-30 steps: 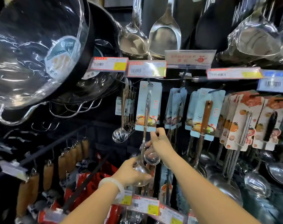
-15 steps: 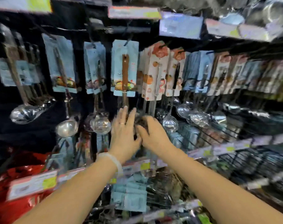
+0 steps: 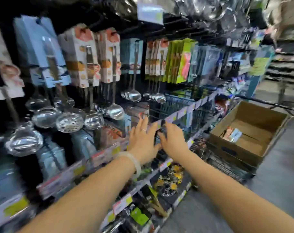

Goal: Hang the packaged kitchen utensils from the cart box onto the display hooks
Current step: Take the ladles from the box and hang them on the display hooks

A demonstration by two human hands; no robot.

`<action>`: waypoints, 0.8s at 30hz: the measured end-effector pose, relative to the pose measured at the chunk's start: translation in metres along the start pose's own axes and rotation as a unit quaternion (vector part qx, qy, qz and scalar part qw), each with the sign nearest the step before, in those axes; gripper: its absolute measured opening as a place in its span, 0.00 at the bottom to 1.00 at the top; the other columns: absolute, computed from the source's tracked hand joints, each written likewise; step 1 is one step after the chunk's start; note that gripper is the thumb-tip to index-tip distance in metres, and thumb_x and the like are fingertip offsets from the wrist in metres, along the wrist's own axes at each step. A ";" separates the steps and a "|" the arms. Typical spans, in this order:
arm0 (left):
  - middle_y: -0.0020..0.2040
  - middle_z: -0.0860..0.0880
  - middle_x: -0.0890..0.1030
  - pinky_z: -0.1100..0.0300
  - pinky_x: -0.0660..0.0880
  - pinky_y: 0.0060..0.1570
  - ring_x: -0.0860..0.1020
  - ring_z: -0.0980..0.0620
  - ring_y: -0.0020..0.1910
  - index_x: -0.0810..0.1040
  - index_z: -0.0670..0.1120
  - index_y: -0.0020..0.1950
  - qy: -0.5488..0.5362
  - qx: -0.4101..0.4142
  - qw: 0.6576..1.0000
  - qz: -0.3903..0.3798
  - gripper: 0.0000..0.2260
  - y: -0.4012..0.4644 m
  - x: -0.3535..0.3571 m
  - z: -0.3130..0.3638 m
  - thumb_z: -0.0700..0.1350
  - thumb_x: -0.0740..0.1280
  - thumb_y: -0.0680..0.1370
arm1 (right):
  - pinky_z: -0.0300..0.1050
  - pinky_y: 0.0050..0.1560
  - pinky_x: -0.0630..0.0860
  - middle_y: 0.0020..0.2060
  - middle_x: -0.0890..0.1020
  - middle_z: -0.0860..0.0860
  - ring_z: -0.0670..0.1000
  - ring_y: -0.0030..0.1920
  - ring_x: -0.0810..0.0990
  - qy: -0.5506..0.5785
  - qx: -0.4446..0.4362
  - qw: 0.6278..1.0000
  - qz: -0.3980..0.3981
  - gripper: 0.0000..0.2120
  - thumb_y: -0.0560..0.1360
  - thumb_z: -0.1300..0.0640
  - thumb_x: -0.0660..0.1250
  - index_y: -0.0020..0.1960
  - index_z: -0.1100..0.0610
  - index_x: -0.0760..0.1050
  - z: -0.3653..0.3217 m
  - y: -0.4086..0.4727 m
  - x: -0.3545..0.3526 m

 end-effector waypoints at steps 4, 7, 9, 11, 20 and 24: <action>0.78 0.46 0.40 0.47 0.45 0.76 0.39 0.45 0.77 0.45 0.51 0.77 -0.001 0.039 0.998 -0.050 0.33 0.072 0.060 0.058 0.57 0.59 0.79 | 0.48 0.62 0.65 0.62 0.73 0.57 0.58 0.64 0.69 -0.034 0.052 0.998 -0.009 0.19 0.79 0.50 0.58 0.65 0.61 0.68 0.103 0.029 -0.017; 0.78 0.44 0.39 0.46 0.46 0.75 0.39 0.44 0.77 0.45 0.50 0.77 0.000 0.068 0.993 -0.092 0.32 0.117 0.107 0.093 0.56 0.59 0.79 | 0.49 0.57 0.67 0.57 0.75 0.58 0.59 0.60 0.72 -0.033 0.112 0.993 -0.011 0.17 0.79 0.50 0.59 0.59 0.62 0.71 0.174 0.051 -0.018; 0.78 0.44 0.40 0.46 0.45 0.75 0.39 0.44 0.77 0.45 0.51 0.77 -0.004 0.095 0.989 -0.111 0.33 0.149 0.136 0.115 0.56 0.60 0.79 | 0.50 0.55 0.68 0.56 0.76 0.59 0.60 0.59 0.73 -0.026 0.152 0.988 -0.013 0.17 0.78 0.50 0.59 0.57 0.62 0.72 0.213 0.066 -0.017; 0.78 0.45 0.39 0.47 0.44 0.75 0.39 0.45 0.77 0.44 0.51 0.77 -0.003 0.125 0.983 -0.133 0.34 0.188 0.160 0.137 0.55 0.60 0.78 | 0.50 0.56 0.68 0.56 0.76 0.58 0.59 0.59 0.72 -0.027 0.180 0.983 -0.018 0.16 0.78 0.50 0.59 0.58 0.62 0.72 0.250 0.086 -0.015; 0.78 0.45 0.40 0.48 0.45 0.75 0.41 0.44 0.77 0.46 0.52 0.77 -0.026 0.222 0.953 -0.205 0.34 0.379 0.233 0.241 0.55 0.61 0.78 | 0.51 0.61 0.68 0.63 0.73 0.59 0.60 0.63 0.70 -0.030 0.333 0.942 0.022 0.20 0.79 0.49 0.58 0.66 0.60 0.68 0.415 0.189 -0.059; 0.78 0.45 0.43 0.48 0.49 0.75 0.44 0.44 0.77 0.47 0.52 0.77 -0.039 0.239 0.944 -0.223 0.33 0.436 0.273 0.283 0.55 0.62 0.78 | 0.54 0.65 0.69 0.64 0.71 0.59 0.60 0.64 0.71 0.004 0.404 0.914 0.035 0.21 0.78 0.49 0.60 0.67 0.59 0.67 0.481 0.203 -0.072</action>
Point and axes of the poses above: each hand's wrist, its own y-axis towards the middle knuckle, its own x-axis out of the palm, z = x × y, the point moved 5 cm from there along y, towards the middle knuckle
